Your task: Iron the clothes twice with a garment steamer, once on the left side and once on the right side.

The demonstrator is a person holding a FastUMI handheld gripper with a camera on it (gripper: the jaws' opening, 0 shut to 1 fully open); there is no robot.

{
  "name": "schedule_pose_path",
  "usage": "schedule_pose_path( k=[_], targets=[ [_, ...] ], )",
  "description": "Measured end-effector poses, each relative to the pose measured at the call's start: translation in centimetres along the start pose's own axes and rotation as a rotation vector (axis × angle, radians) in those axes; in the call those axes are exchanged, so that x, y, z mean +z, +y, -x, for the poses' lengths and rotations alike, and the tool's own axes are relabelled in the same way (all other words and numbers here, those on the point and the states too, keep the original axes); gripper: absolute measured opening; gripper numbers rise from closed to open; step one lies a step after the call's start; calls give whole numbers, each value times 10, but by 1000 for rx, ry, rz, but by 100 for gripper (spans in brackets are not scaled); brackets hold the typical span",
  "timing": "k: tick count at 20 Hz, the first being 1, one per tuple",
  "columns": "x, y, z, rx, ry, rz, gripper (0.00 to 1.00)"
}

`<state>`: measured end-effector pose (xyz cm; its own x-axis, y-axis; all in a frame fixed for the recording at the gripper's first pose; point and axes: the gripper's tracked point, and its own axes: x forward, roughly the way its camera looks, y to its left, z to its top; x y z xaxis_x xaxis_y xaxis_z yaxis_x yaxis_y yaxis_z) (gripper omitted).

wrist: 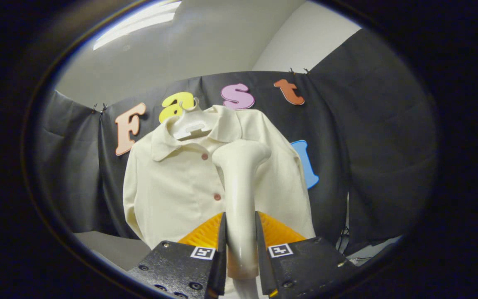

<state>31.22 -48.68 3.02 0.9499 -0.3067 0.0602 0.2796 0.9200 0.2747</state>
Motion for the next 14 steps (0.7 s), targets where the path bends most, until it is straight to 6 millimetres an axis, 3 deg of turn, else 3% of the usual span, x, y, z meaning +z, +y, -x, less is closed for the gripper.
schedule_pose_path(
  k=[4,8,12,14],
  targets=[
    [-6,-7,-19,15,5,-35,32],
    [-17,-12,-19,49,-4,-77,32],
    [-44,-15,-21,46,28,-103,32],
    [-56,-24,-12,45,40,-115,32]
  ],
)
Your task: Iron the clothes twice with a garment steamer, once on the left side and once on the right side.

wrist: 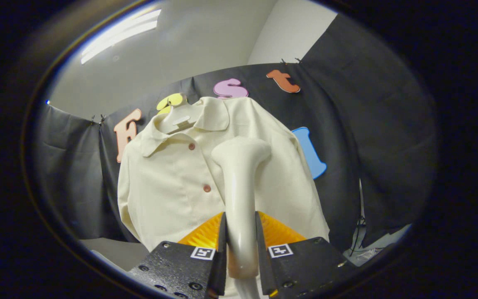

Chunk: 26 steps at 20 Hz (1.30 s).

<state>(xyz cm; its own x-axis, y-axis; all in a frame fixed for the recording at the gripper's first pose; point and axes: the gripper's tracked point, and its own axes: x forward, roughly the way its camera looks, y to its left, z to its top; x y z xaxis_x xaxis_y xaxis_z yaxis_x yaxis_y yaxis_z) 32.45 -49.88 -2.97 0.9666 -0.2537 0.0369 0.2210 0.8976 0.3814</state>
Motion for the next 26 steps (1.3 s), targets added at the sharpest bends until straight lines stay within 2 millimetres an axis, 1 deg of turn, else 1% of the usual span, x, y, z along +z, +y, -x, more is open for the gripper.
schedule_pose_path(
  k=[3,7,12,17,22,26],
  targets=[
    [-19,-14,10,-12,28,0,32],
    [-41,-24,21,-25,61,-13,32],
    [-74,-41,41,-50,115,-22,32],
    [-99,-57,58,-86,154,-56,32],
    [-134,-72,77,-120,205,-81,32],
    [-153,-81,91,-152,239,-87,32]
  ],
)
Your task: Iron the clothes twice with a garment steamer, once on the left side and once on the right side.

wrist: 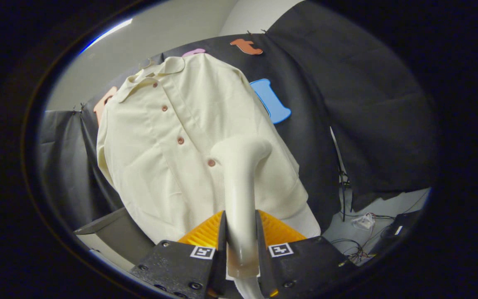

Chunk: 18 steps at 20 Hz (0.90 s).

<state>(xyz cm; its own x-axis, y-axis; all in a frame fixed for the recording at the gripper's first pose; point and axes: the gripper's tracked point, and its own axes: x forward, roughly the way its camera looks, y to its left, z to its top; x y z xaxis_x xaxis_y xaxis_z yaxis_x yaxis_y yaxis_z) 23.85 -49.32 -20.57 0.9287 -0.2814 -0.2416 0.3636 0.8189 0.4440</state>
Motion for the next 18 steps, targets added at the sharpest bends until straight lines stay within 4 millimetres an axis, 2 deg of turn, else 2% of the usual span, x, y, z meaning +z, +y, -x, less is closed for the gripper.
schedule_pose_path(
  k=[10,18],
  targets=[
    [-60,-17,21,-42,95,-27,33],
    [-90,-18,45,-62,133,-57,33]
  ],
)
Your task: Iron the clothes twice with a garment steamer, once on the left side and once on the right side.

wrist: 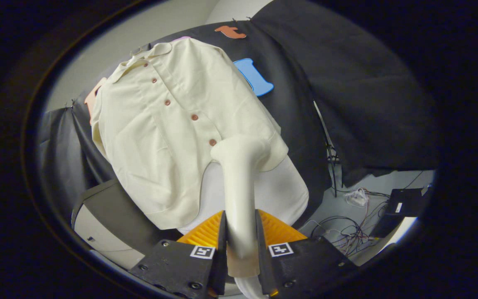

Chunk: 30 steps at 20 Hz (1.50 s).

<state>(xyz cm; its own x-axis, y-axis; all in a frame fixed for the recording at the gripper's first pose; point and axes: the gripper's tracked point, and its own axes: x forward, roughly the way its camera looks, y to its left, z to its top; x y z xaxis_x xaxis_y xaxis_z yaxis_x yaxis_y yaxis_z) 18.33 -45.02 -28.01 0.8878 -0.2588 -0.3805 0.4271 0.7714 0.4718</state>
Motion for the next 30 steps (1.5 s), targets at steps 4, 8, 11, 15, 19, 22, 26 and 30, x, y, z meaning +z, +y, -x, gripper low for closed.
schedule_pose_path(
  k=[4,8,11,15,19,22,26,30],
  targets=[
    [-10,19,22,22,1,-12,33],
    [-15,47,48,31,3,16,33],
    [-14,78,72,49,-15,48,32],
    [-4,136,110,94,-50,81,33],
    [10,202,147,135,-88,95,32],
    [7,256,172,213,-86,107,32],
    [2,338,208,332,-99,69,32],
    [-19,395,239,409,-74,131,32]
  ],
)
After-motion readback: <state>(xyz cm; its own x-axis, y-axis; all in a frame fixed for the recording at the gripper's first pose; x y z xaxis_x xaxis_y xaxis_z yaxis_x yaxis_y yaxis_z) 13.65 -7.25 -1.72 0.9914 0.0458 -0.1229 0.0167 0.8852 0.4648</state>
